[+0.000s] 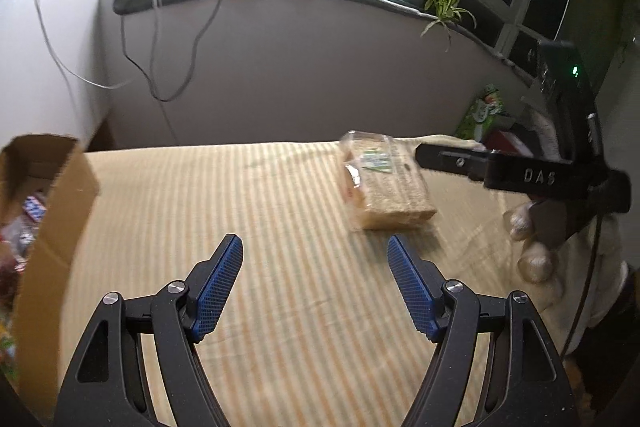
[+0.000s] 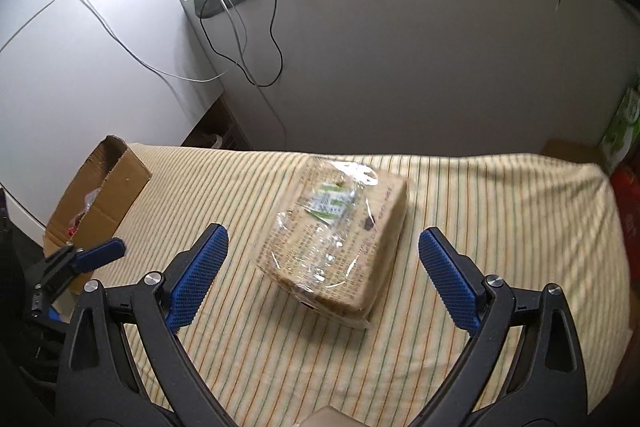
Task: Organize snacks
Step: 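Move both tools from the box to the clear-bagged bread loaf, then grasp the bread loaf bag with the right tool while the left tool steadies it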
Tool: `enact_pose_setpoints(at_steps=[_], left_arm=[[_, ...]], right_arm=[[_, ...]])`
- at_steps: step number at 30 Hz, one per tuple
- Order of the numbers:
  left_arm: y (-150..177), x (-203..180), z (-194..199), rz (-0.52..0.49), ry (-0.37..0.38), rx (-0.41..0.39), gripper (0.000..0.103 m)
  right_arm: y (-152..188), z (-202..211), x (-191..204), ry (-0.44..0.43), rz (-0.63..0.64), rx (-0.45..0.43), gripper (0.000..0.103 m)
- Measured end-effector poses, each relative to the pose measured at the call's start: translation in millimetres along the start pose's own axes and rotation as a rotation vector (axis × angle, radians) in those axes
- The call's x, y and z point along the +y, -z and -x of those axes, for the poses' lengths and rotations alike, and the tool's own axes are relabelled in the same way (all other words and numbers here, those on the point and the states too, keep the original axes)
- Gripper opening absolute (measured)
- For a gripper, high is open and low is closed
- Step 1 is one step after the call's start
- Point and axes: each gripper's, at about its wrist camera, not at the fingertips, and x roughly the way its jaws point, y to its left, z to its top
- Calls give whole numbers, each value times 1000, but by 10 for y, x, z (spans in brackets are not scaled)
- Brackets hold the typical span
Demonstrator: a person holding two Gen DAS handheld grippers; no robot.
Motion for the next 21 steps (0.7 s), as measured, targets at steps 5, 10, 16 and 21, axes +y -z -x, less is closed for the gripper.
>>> enact_pose_setpoints(at_steps=[5,10,16,21], left_arm=[[-79,-80,-249,33,88,48,75],[-140,-165,-540,56,151,99,75],[-202,-213,-795,64,186,142,73],[-223,-270,-945,40,203,172,72]], right_arm=[[34,-149,-126,-56,-36,48,98],[54,-289,-184,-87,-50,93,88],[72,-450,-256,-130,-79,139,77],[60,-523,-283,-138,-80,153,74]])
